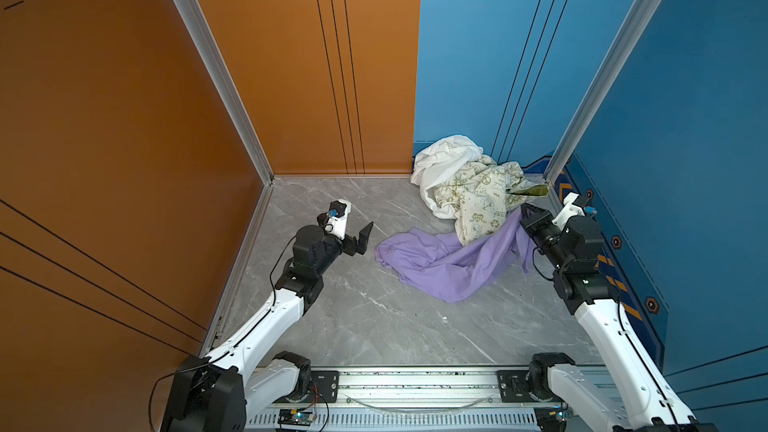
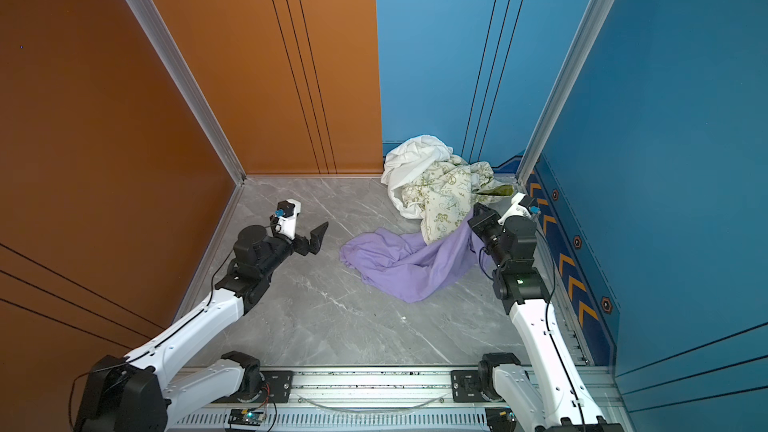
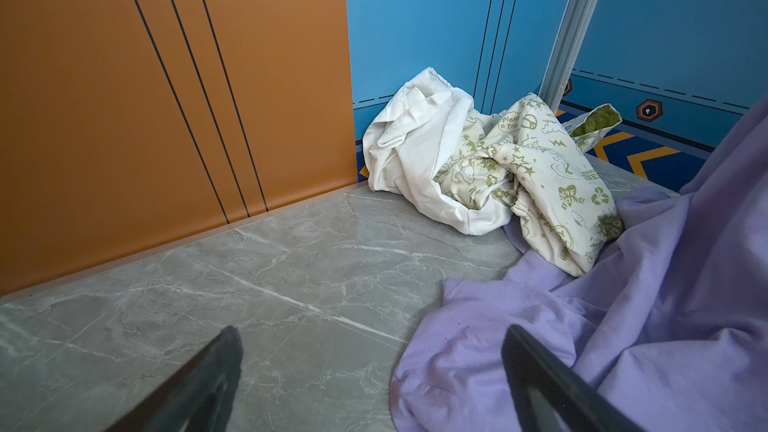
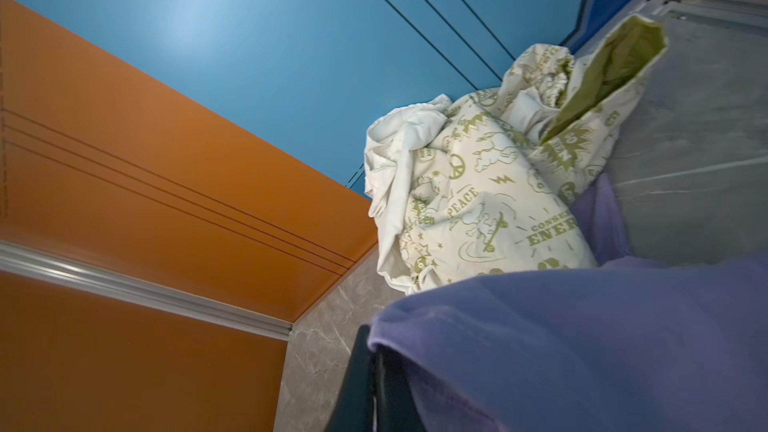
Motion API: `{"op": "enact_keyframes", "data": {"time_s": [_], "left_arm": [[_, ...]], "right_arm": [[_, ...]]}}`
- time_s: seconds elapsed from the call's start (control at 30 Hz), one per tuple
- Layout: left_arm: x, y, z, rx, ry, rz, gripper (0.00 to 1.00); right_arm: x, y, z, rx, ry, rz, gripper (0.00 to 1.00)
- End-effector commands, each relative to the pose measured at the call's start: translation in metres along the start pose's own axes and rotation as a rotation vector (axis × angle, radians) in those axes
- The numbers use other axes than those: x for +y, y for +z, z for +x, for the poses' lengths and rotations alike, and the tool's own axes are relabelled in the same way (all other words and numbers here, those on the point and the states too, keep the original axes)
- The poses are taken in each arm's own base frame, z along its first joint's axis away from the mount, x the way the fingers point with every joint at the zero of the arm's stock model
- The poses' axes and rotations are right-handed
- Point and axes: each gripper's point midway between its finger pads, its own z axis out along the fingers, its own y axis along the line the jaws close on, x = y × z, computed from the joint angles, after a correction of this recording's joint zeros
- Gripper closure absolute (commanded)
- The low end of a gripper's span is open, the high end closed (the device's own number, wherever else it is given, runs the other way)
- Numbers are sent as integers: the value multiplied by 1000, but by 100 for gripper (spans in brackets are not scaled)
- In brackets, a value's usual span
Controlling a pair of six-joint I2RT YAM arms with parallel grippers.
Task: Pick out a specific cloth from the pile
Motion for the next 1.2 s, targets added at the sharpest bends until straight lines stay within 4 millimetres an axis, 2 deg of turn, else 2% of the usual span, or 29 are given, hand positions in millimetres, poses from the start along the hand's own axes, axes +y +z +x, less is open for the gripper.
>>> {"op": "enact_keyframes", "data": {"time_s": [0.0, 0.13, 0.27, 0.37, 0.43, 0.47, 0.53, 0.63, 0.7, 0.77, 0.83, 0.9, 0.97, 1.03, 1.17], "left_arm": [[-5, -2, 5, 5, 14, 13, 2], [-5, -2, 4, 4, 15, 12, 2], [-5, -3, 4, 1, 19, 7, 2], [-1, -5, 2, -5, 28, -17, 2], [2, -8, 0, -11, 35, -40, 2], [5, -9, 0, -14, 40, -56, 2], [10, -12, -2, -20, 47, -90, 2], [21, -17, -3, -25, 54, -158, 2], [25, -19, -4, -30, 60, -183, 2], [26, -20, -4, -31, 60, -189, 2], [26, -20, -5, -32, 61, -187, 2], [25, -19, -5, -32, 60, -184, 2], [24, -19, -5, -32, 56, -179, 2], [24, -18, -5, -32, 57, -175, 2], [22, -17, -4, -30, 56, -163, 2]], "right_arm": [[66, -5, -12, -40, -109, -174, 100], [115, 5, 24, 63, -203, -284, 100], [159, 16, 84, 212, -306, -379, 100], [177, 22, 136, 330, -427, -411, 100], [182, 26, 166, 400, -507, -419, 100], [188, 22, 191, 456, -549, -440, 100], [186, 22, 217, 528, -622, -441, 98], [167, 26, 239, 597, -722, -376, 68], [149, 28, 241, 609, -786, -306, 54], [134, 29, 235, 594, -829, -243, 45], [119, 30, 223, 552, -860, -179, 27], [100, 31, 205, 492, -880, -94, 15], [82, 32, 188, 444, -878, -15, 9], [59, 34, 171, 413, -839, 64, 8], [1, 39, 140, 379, -635, 247, 8]]}}
